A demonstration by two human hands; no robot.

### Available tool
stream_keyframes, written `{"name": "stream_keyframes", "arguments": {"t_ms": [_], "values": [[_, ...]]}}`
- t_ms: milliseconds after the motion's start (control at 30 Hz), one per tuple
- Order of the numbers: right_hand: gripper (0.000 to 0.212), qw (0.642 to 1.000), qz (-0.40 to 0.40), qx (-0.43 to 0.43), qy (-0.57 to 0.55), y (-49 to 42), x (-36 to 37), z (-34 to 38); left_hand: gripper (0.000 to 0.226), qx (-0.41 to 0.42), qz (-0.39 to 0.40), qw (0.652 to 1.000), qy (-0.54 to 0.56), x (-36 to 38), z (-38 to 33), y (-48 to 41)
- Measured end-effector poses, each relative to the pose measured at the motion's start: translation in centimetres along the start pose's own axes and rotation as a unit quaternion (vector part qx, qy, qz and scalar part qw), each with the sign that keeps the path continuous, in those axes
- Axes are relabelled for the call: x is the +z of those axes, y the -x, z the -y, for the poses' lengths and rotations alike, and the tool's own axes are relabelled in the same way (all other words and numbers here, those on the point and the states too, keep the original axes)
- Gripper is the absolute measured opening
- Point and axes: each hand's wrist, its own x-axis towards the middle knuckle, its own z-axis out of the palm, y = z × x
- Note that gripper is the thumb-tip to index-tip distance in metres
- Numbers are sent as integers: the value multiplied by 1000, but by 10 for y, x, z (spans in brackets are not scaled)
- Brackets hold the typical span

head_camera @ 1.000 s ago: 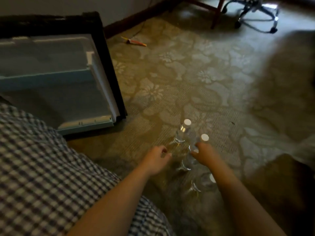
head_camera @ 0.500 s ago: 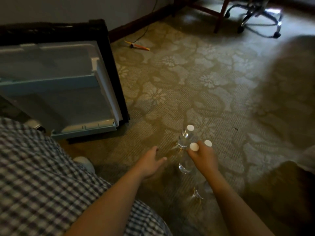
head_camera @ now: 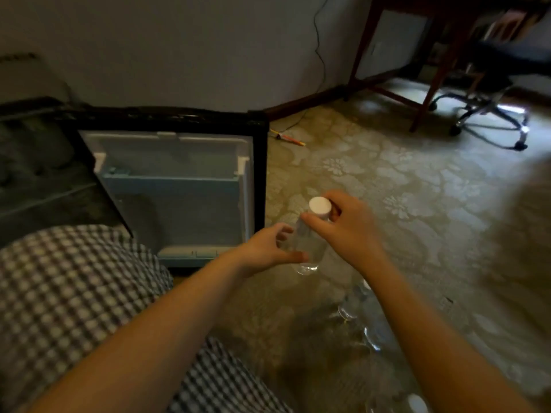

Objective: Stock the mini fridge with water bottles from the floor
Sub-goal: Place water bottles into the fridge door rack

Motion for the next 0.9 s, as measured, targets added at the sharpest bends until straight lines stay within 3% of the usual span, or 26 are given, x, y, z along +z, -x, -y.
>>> {"name": "stream_keyframes", "arguments": {"t_ms": [200,333,500,567,733,900], "values": [[25,995,27,-70,-60,-48,19,67,67,13,-17,999,-44,-92,-14,33],[17,987,51,-113,-100,-72,36,115,70,23,-64,995,-75,-139,-18,56],[20,975,53,-171,-129,-94,73,175,52,70,-125,988,-62,-187,-10,85],[20,972,64,-182,-135,-100,90,193,58,83,-152,982,-71,-202,0,91],[22,969,103,-206,-88,-113,131,212,58,28,-201,969,-144,-233,28,98],[29,966,146,-208,-40,-120,176,207,66,-98,-201,932,-287,-249,59,85]]}}
